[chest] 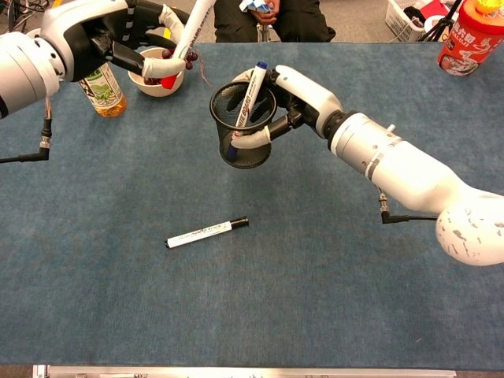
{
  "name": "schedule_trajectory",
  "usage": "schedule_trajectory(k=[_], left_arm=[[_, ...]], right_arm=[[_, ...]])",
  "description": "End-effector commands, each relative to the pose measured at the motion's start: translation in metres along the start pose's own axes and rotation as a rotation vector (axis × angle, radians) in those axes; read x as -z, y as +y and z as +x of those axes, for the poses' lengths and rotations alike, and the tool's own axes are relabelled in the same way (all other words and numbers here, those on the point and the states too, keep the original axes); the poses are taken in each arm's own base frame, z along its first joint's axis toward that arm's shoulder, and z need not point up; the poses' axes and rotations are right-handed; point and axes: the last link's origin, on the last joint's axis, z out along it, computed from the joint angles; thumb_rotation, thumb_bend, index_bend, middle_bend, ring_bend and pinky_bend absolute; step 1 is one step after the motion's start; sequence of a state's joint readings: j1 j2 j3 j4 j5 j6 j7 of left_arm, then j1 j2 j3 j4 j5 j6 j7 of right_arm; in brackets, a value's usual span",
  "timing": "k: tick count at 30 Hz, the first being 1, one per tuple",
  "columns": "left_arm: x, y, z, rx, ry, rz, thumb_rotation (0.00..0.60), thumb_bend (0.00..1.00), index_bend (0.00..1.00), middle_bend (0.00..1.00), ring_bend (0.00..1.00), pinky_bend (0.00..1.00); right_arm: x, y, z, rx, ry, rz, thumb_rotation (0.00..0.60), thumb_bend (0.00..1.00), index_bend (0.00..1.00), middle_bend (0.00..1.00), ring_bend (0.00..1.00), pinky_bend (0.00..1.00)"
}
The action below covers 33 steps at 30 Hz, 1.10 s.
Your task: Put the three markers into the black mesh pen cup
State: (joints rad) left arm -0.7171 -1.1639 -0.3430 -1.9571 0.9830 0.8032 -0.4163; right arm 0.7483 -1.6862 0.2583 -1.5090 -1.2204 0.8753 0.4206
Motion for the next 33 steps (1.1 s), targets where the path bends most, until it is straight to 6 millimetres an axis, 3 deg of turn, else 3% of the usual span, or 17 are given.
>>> schedule_trajectory(k=[1, 19, 33], left_arm=[[-0.002, 0.001, 0.0, 0.056, -0.011, 0.018, 0.6, 0.31, 0.55, 0.16, 0.05, 0.13], [-0.008, -0.001, -0.01, 0.166, -0.019, 0.036, 0.6, 0.31, 0.54, 0.16, 0.05, 0.13], [-0.014, -0.005, -0.021, 0.227, -0.007, 0.037, 0.6, 0.31, 0.54, 0.16, 0.05, 0.13]], right_arm=[[-0.003, -0.001, -0.002, -0.01, 0.012, 0.002, 0.6, 0.31, 0.48, 0.43, 0.34, 0.43], [-0.027, -0.014, -0.029, -0.108, 0.052, 0.0, 0.6, 0.32, 0.48, 0.43, 0.33, 0.43], [-0.035, -0.019, -0.04, -0.138, 0.075, -0.01, 0.6, 0.32, 0.48, 0.43, 0.33, 0.43]])
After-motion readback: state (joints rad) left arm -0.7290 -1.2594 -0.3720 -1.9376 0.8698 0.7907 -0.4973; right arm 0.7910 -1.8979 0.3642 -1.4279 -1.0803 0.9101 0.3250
